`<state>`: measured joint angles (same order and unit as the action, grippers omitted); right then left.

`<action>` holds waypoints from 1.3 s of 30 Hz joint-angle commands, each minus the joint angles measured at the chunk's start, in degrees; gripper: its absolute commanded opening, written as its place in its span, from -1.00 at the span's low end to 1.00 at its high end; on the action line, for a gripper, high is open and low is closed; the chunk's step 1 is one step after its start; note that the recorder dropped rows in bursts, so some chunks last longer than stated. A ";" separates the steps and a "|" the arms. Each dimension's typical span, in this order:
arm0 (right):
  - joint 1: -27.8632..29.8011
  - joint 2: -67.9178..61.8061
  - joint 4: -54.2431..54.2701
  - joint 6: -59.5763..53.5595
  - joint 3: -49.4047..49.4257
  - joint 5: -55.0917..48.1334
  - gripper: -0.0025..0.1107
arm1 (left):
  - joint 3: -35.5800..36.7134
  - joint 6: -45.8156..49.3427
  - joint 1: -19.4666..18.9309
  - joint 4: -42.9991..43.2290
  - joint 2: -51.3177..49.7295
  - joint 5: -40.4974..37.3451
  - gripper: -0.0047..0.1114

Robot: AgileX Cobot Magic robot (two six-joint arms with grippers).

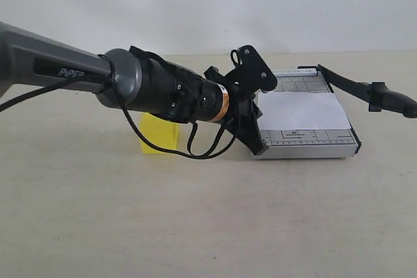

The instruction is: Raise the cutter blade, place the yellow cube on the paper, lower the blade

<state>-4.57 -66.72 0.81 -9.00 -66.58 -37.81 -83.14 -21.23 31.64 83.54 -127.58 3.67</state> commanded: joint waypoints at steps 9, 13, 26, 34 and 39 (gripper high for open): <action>0.02 0.36 0.10 -0.94 -0.12 1.48 -0.96 | -2.74 -0.62 0.16 -0.21 -1.37 1.80 -0.84; 0.02 0.36 0.10 -0.94 -0.12 1.48 -0.96 | -2.86 -0.62 0.16 -0.63 -1.29 4.11 -0.84; 0.02 0.36 0.10 -0.94 -0.12 1.59 -0.96 | -5.54 -0.98 0.24 -0.63 -3.09 5.12 -0.84; 0.02 0.36 0.10 -0.94 -0.12 1.59 -0.96 | -5.54 -0.98 0.24 -0.63 -4.04 4.82 -0.84; 0.02 0.36 0.10 -0.94 -0.12 1.59 -0.96 | -5.54 -0.98 0.24 -0.63 -4.60 4.82 -0.84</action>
<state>-4.57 -66.72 0.93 -9.82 -66.58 -36.98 -88.49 -21.71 31.64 83.32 -131.92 8.45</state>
